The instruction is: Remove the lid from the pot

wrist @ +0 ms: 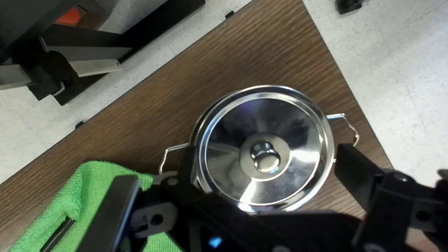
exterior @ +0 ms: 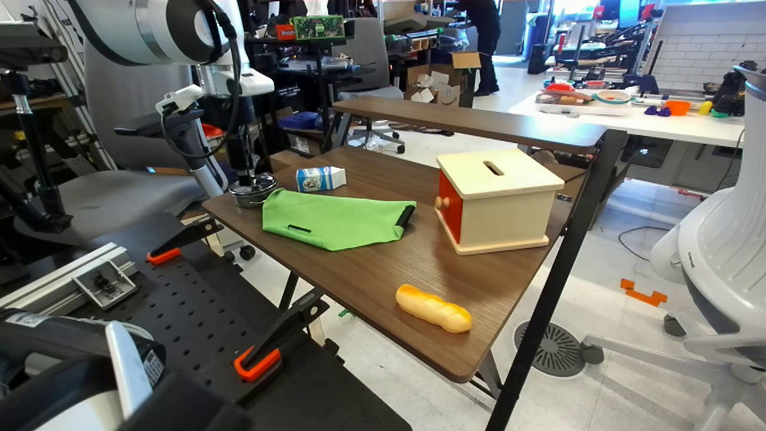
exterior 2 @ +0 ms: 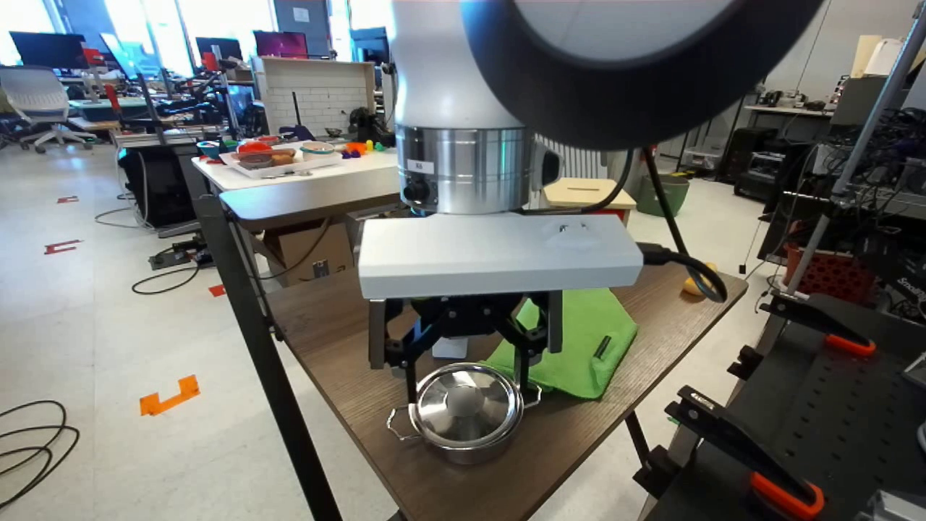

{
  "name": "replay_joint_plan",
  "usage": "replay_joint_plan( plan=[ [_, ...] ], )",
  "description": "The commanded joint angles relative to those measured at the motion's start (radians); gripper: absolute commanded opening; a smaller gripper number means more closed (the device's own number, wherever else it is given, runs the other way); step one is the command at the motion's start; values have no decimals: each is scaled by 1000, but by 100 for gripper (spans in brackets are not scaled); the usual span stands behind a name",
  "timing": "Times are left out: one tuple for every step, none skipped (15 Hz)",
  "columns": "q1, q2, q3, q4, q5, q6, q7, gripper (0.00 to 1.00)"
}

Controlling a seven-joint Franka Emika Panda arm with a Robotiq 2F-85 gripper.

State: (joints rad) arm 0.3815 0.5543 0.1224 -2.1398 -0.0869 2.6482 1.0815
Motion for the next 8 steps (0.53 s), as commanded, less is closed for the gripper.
replay_joint_plan(
  plan=[
    [36, 36, -34, 47, 13, -31, -8, 74],
    [38, 41, -37, 52, 12, -33, -8, 67],
    [38, 46, -39, 57, 13, -35, -10, 58],
    [40, 50, -41, 61, 13, -37, -11, 50],
    [42, 55, -43, 66, 13, -39, -12, 42],
    [45, 54, -45, 70, 12, -41, -11, 35],
    [47, 55, -46, 75, 10, -45, -10, 28],
    [49, 55, -46, 79, 9, -54, -9, 22]
  ],
)
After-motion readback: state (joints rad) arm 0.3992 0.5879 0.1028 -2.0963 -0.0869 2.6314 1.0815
